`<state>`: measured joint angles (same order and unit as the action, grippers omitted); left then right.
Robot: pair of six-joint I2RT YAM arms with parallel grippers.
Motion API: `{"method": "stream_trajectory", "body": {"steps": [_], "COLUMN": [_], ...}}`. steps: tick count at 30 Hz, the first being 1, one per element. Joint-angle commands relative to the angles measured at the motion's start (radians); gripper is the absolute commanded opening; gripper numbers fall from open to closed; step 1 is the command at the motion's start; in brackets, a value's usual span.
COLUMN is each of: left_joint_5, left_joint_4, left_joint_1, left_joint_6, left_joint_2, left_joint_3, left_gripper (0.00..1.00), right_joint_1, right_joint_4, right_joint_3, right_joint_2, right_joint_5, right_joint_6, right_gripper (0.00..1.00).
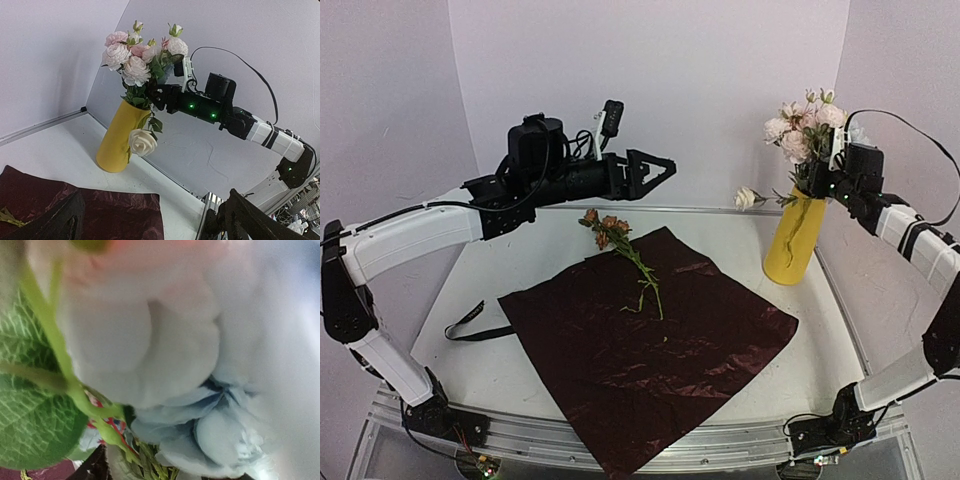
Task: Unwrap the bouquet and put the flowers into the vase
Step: Insert the fake flower into the vase.
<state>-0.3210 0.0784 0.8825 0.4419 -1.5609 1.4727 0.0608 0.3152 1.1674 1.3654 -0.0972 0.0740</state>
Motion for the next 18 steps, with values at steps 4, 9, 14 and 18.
{"method": "stream_trajectory", "body": {"steps": [4, 9, 14, 18], "left_joint_5": [-0.014, -0.014, -0.015, -0.015], "left_joint_4": [0.018, 0.020, 0.021, 0.021], "left_joint_1": [-0.004, -0.005, -0.005, -0.005], "left_joint_6": [-0.009, -0.004, 0.002, 0.007], "left_joint_2": [-0.011, -0.021, -0.029, -0.034], "left_joint_3": [0.043, 0.044, 0.048, 0.048], "left_gripper": [0.99, 0.99, 0.99, 1.00], "right_joint_1": [-0.004, -0.003, -0.003, -0.004], "right_joint_4": [-0.024, -0.049, -0.066, -0.068], "right_joint_3": [0.064, 0.085, 0.090, 0.101], "right_joint_2": [-0.083, -0.084, -0.083, -0.069], "right_joint_5": [0.024, 0.052, 0.065, 0.078], "right_joint_6": [-0.014, -0.019, -0.011, -0.011], "right_gripper": [0.64, 0.74, 0.79, 0.59]}}
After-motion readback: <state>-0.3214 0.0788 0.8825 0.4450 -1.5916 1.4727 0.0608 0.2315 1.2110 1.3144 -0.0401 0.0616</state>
